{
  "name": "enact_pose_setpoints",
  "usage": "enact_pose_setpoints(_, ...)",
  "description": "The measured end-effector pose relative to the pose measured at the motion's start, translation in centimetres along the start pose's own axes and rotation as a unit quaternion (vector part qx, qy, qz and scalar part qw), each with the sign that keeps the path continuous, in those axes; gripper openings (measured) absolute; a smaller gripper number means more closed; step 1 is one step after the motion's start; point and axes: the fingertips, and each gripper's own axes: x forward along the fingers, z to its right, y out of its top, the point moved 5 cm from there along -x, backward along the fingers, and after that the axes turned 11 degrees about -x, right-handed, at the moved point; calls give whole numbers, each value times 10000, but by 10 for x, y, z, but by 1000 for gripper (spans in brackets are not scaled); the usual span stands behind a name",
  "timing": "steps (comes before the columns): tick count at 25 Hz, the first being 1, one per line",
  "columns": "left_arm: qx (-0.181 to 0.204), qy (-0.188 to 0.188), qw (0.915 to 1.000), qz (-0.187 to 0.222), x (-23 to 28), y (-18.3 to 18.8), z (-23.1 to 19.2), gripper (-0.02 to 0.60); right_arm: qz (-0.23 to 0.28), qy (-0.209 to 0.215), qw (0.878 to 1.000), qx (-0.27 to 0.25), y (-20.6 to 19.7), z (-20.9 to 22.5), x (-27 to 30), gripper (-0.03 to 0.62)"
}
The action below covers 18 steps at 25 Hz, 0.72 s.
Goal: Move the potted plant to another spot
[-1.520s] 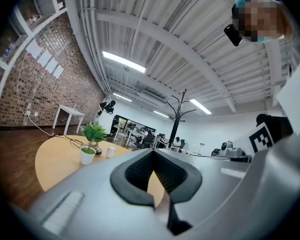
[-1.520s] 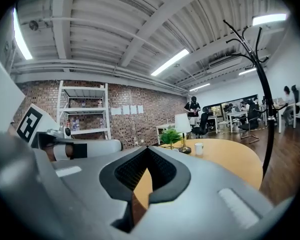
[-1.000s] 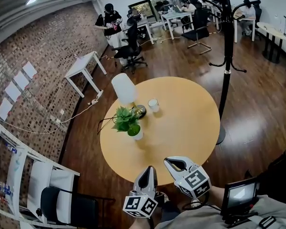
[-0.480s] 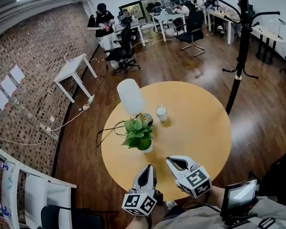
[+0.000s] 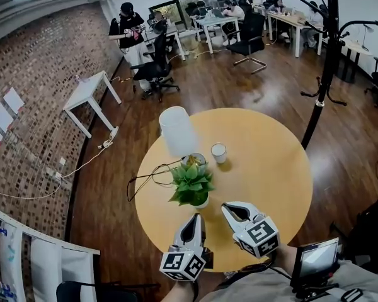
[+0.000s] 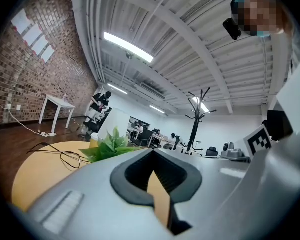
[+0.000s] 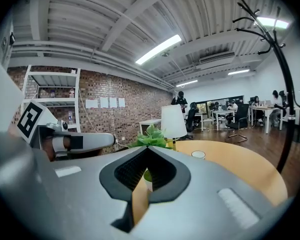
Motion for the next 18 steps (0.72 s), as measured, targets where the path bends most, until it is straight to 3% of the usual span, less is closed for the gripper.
enact_pose_setpoints(9,-3,298,9995,-109,19,-15,-17,0,-162,199,9997,0,-15,17,21,8)
enact_pose_setpoints(18,-192,791,9943,-682,42,-80,-72,0,-829,512,9951,185,-90,29,60,8)
